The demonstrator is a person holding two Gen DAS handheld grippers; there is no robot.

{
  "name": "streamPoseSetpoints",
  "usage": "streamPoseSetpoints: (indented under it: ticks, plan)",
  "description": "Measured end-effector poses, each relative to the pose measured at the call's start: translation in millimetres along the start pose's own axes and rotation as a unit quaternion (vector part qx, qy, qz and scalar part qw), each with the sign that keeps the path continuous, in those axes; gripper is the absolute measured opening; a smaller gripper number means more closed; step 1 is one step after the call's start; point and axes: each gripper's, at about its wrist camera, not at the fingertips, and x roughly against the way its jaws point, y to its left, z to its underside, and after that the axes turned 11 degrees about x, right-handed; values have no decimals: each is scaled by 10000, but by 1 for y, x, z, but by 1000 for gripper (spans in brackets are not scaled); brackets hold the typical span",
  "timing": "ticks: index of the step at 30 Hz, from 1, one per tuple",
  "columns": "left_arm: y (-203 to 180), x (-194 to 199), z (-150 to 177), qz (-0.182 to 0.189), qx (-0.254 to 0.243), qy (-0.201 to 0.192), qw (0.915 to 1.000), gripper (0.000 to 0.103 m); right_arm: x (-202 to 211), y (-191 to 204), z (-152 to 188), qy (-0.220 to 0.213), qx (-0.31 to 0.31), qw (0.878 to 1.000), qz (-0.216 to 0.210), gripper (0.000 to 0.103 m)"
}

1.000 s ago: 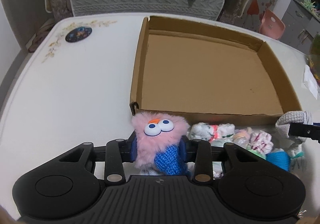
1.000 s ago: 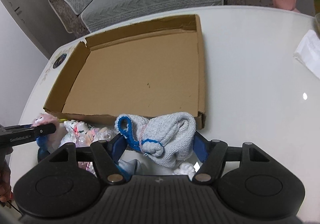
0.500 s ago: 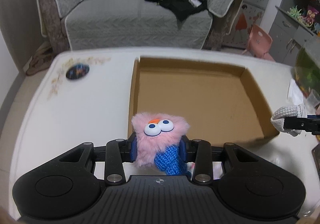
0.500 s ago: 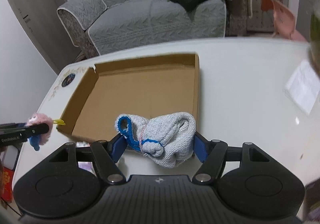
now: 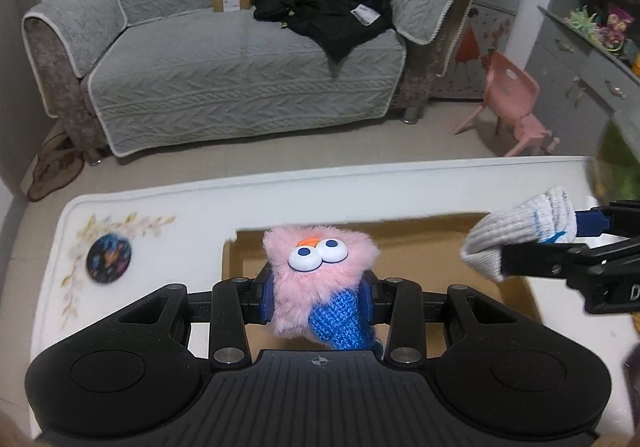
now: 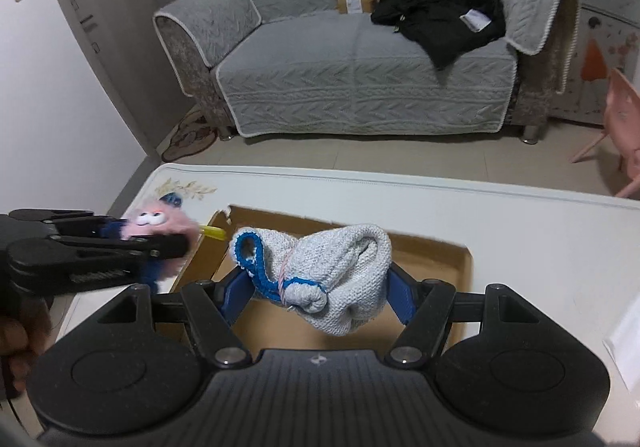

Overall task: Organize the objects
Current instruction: 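Lift the pink plush and white sock over the cardboard box with both grippers, then lower both items into the box and open both grippers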

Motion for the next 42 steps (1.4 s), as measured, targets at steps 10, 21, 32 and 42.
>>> streamPoseSetpoints:
  ticks: [10,21,32,42]
  plan:
    - [15,-95,3,-78,55,517,9986,45,-102,-9,-9,756,-79,9971,95,66]
    - [22,-124,19,-331,-53,674,9972,45,-138,-13,-5,1151,-150,9932,135,67]
    - [24,-127,18,-453,96,717,9964,62,-141,-13,-5,1196,-240,9925,84,74]
    - [7,-80,29,-305,-131,311,9990,101,-113,-8,-8,916,-224,9955,51,94]
